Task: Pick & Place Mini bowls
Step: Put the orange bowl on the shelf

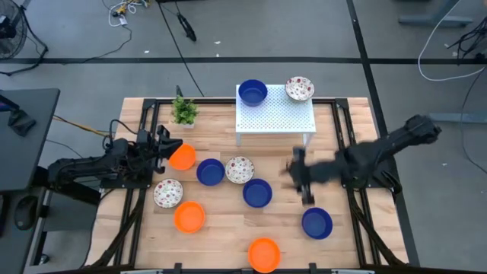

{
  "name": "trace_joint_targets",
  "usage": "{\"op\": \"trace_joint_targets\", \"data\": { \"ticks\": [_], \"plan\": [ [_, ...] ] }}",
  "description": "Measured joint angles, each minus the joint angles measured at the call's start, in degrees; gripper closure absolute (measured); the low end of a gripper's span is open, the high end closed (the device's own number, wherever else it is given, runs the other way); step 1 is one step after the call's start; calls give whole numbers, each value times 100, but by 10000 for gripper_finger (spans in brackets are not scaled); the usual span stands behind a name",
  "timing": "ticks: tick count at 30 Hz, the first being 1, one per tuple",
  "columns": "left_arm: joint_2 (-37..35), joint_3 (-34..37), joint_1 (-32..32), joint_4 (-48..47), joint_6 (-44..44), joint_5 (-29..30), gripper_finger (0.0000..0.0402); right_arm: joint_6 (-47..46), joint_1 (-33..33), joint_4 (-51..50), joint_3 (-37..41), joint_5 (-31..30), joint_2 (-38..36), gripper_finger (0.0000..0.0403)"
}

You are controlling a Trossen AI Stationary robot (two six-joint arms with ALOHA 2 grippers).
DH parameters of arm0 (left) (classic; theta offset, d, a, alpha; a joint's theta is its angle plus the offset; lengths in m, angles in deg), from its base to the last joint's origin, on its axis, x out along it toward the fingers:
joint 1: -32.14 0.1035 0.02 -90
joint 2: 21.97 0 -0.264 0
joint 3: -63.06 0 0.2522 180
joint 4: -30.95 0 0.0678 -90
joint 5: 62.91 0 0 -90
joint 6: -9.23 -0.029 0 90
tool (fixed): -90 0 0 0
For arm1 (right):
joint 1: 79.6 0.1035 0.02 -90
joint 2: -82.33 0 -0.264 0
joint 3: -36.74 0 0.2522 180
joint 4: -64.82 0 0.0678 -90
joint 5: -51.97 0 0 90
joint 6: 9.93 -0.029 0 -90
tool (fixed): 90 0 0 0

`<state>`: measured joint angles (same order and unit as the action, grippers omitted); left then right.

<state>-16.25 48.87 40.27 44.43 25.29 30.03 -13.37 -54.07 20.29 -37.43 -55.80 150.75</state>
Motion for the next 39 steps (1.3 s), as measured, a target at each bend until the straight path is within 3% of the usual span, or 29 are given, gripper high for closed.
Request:
{"op": "trace_joint_targets", "data": {
  "ticks": [3,7,10,14,20,28,32,39],
  "plan": [
    [-1,0,-1,-2,-3,-39,362,-206,619,1280,646,272,204,228],
    [28,0,-1,-16,9,-27,362,-267,1153,3314,1208,1369,809,237],
    [65,0,-1,11,12,56,362,-371,1381,4113,1212,1977,1448,243],
    [65,0,-1,3,9,221,362,-386,1558,4061,810,2217,2178,244],
    [67,0,-1,-9,47,234,362,-328,1736,3203,150,2249,3079,217],
    [67,0,-1,-6,250,178,362,738,1874,2958,-230,2248,3857,176],
    [67,0,-1,1,258,207,362,1057,1915,2940,-333,2084,4049,201],
    [67,0,-1,11,235,238,362,1427,1940,2927,-375,1977,4244,282]
  ]
}}
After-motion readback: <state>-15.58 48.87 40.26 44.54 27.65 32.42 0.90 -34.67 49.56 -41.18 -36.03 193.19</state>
